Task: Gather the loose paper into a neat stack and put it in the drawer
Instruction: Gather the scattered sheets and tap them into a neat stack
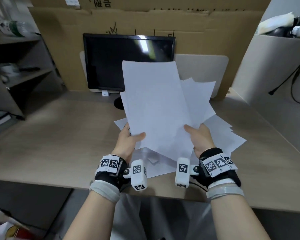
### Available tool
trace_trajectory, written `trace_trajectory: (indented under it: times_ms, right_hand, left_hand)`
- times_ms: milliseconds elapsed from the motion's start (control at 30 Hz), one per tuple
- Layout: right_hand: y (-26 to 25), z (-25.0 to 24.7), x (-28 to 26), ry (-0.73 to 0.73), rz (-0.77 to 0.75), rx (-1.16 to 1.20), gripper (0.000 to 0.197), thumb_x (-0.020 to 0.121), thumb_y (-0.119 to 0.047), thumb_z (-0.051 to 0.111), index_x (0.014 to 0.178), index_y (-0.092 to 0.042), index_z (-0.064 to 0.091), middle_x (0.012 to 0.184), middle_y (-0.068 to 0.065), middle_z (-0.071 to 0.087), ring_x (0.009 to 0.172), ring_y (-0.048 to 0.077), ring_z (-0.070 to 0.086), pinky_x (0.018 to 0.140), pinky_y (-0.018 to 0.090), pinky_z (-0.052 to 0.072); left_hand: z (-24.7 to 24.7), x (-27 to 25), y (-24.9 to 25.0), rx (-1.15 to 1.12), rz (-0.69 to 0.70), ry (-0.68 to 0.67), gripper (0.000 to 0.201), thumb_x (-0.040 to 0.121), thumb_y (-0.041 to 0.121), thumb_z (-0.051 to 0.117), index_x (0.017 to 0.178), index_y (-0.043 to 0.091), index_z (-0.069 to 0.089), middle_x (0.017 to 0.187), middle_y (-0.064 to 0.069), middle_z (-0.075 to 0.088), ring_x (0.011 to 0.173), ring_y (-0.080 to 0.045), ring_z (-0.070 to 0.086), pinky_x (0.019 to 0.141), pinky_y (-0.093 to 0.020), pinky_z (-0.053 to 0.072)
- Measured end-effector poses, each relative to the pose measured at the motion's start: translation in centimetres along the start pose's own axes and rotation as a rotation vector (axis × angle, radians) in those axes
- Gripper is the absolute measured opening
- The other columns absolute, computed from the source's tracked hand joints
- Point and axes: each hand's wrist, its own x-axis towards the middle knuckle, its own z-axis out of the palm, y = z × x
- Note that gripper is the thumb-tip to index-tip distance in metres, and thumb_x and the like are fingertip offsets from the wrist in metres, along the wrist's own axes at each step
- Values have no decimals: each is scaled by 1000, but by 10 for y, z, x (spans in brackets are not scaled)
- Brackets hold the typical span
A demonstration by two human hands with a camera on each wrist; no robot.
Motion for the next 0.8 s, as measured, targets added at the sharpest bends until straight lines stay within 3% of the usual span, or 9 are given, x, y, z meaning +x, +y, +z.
trace_trajectory:
  times_ms: [133, 267, 367, 500, 567, 633, 733, 800]
  right_hand:
    - [-4, -1, 0, 71, -61, 5, 11, 93, -10, 64, 101, -12, 57, 98, 4, 66, 98, 26, 63, 89, 36, 50]
    - [-18, 0, -2, 74, -141, 49, 12, 95, -8, 61, 96, -19, 61, 100, -1, 69, 89, 17, 64, 86, 32, 51]
    - [-29, 1, -2, 85, -199, 93, 12, 96, -11, 60, 103, -21, 63, 101, -8, 70, 90, 10, 65, 79, 25, 51]
    - [-39, -1, -4, 130, -252, 140, 14, 98, -17, 59, 112, -18, 59, 99, -16, 64, 87, -2, 58, 70, 14, 42]
    - [-43, -3, -4, 139, -254, 155, 17, 100, -23, 57, 115, -16, 58, 100, -15, 63, 90, 0, 58, 74, 15, 43]
    - [-46, -4, -2, 156, -257, 167, 25, 102, -32, 51, 118, -15, 60, 105, -16, 65, 98, 3, 61, 87, 21, 46]
    - [-51, -6, -1, 204, -303, 182, 29, 105, -37, 42, 120, -18, 58, 104, -20, 62, 95, -4, 57, 92, 24, 40]
    - [-53, -5, -2, 233, -335, 177, 37, 105, -37, 42, 130, -15, 58, 117, -14, 66, 107, 6, 59, 100, 27, 43]
  left_hand:
    - [4, 9, 20, 114, 14, 70, 50, 77, -14, 75, 120, 9, 64, 113, -8, 77, 105, -28, 74, 98, -54, 55]
    - [13, 15, 41, 49, 108, 159, 36, 83, -5, 77, 114, 11, 68, 107, -6, 78, 99, -23, 76, 91, -41, 59]
    - [20, 17, 52, 26, 159, 196, 39, 82, -4, 78, 117, 8, 69, 106, -4, 78, 94, -18, 77, 83, -34, 59]
    - [23, 20, 63, 30, 215, 211, 47, 78, 2, 84, 121, 9, 67, 109, -3, 78, 99, -19, 76, 88, -36, 60]
    - [23, 20, 71, 12, 241, 207, 46, 77, 4, 86, 119, 8, 68, 108, -3, 78, 100, -20, 76, 90, -36, 60]
    - [22, 21, 77, -2, 251, 181, 41, 77, 6, 87, 115, 9, 70, 106, -4, 79, 99, -23, 76, 89, -38, 60]
    - [23, 21, 81, 55, 270, 157, 37, 76, 10, 89, 109, 11, 73, 102, -2, 80, 96, -23, 76, 87, -41, 61]
    - [24, 19, 83, 126, 289, 100, 28, 78, 6, 86, 104, 11, 75, 100, 0, 80, 94, -19, 77, 84, -35, 61]
